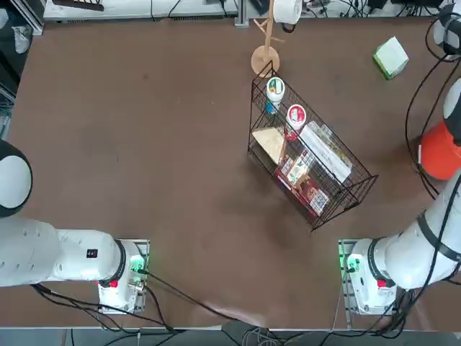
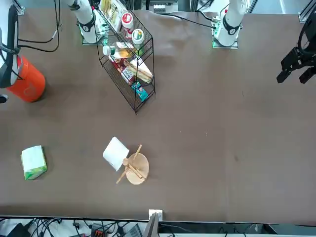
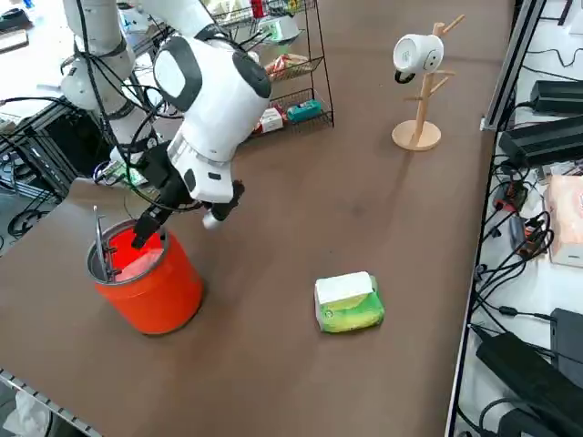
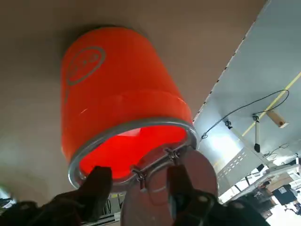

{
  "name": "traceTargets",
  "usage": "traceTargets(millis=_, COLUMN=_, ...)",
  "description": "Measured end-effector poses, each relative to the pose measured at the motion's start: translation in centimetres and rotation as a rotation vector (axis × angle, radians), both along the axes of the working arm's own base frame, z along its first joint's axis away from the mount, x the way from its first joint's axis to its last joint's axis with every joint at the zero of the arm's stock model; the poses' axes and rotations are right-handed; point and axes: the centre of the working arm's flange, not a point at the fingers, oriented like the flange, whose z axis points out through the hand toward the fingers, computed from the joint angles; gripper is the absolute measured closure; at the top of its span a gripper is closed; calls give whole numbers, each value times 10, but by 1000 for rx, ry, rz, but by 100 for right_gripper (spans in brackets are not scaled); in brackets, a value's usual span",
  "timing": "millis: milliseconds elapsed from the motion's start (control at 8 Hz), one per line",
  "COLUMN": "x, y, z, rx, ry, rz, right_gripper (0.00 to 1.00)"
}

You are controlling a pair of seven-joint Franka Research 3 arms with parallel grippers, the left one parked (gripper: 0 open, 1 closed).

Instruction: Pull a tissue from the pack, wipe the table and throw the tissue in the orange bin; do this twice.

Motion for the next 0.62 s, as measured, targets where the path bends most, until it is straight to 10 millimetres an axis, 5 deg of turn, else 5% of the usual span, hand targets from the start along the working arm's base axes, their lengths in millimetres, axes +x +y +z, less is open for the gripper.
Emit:
traceTargets(millis=125, x=0, y=0, z=0, rx=11, ry=5, rz=13, right_gripper=2)
traceTargets(millis=375, x=14, y=9, z=23, rx=50, ry=-48, rz=51, right_gripper=0)
traceTargets(millis=625, x=50, y=53, z=88, rx=108, ry=-187, rz=89, right_gripper=0)
